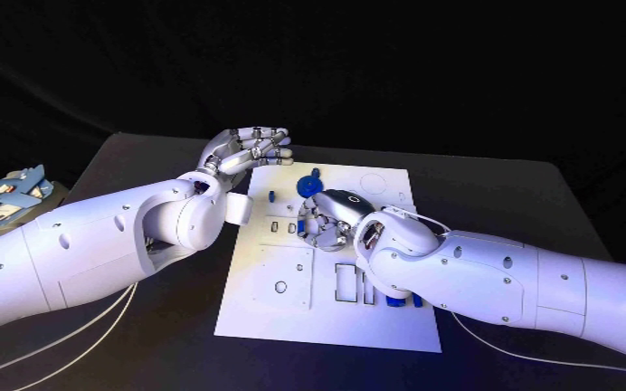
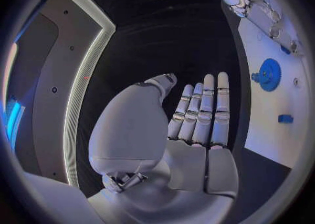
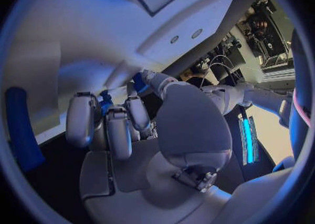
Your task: Assemble the parts on the task board
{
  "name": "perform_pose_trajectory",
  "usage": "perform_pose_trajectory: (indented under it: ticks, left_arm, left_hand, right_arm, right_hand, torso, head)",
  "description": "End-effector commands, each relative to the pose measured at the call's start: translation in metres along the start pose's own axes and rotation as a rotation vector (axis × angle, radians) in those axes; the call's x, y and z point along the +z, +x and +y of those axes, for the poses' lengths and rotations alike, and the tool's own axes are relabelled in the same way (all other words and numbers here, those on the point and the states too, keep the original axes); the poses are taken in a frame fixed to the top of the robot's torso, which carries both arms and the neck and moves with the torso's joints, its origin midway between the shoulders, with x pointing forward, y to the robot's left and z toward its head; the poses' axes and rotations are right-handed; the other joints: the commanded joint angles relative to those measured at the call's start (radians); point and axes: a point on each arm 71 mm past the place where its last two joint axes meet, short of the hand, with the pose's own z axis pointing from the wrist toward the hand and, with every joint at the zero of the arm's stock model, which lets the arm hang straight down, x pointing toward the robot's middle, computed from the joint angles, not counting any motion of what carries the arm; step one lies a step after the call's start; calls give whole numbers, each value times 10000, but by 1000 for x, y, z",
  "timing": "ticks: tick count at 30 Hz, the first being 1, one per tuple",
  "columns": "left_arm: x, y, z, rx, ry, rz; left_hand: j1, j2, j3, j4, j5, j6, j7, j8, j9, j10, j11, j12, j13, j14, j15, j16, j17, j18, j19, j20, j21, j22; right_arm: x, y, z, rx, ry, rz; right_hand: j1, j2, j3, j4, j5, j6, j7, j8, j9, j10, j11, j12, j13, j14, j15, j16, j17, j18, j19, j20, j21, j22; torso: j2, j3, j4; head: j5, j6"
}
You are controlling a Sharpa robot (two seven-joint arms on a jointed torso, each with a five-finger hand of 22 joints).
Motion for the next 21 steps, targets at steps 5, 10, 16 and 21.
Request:
perform_pose_trajectory:
  ticks: [5, 10, 16, 21]
  left_arm:
    - [0, 2, -1, -70, 74, 112]
    - [0, 2, -1, -69, 71, 110]
    - [0, 1, -1, -65, 69, 103]
    - [0, 1, -1, -66, 68, 104]
  left_hand:
    - [-107, -12, 32, -14, -54, -9, 283, -35, -12, -20, -28, -34, 4, -2, 42, -66, 19, 101, -39, 7, 39, 7]
    - [-107, -12, 32, -14, -54, -9, 283, -35, -12, -20, -28, -34, 4, -2, 42, -66, 19, 101, -39, 7, 39, 7]
    - [-107, -12, 32, -14, -54, -9, 283, -35, -12, -20, -28, -34, 4, -2, 42, -66, 19, 101, -39, 7, 39, 7]
    - [-107, -12, 32, -14, -54, -9, 283, -35, -12, -20, -28, -34, 4, -2, 42, -66, 19, 101, -39, 7, 39, 7]
  right_arm:
    - [0, 3, -1, -158, 105, 221]
    - [0, 3, -1, -151, 104, 199]
    - [0, 3, -2, -162, 159, 212]
    - [0, 4, -2, -179, 183, 266]
  right_hand:
    - [-118, -115, -65, 59, -78, -126, 43, -87, -55, -93, 47, -63, -8, 845, 86, -33, 1735, -18, -51, 59, -51, 94]
    - [-126, -116, -68, 65, -80, -126, 44, -87, -56, -87, 49, -57, 0, 847, 88, -31, 1744, -20, -45, 61, -43, 102]
    - [-173, -154, -102, 91, -96, -159, 59, -113, -72, -141, 64, -95, -56, 840, 103, -39, 1715, -10, -70, 78, -82, 73]
    - [-218, -203, -142, 122, -103, -250, 90, -177, -105, -237, 93, -161, -149, 832, 129, -49, 1684, 2, -102, 102, -133, 38]
  torso:
    - [-1, -1, 0]
    - [0, 1, -5]
    - [2, 1, 0]
    - [2, 4, 1]
  head:
    - [-3, -2]
    - [7, -5]
    - [10, -4]
    - [8, -5]
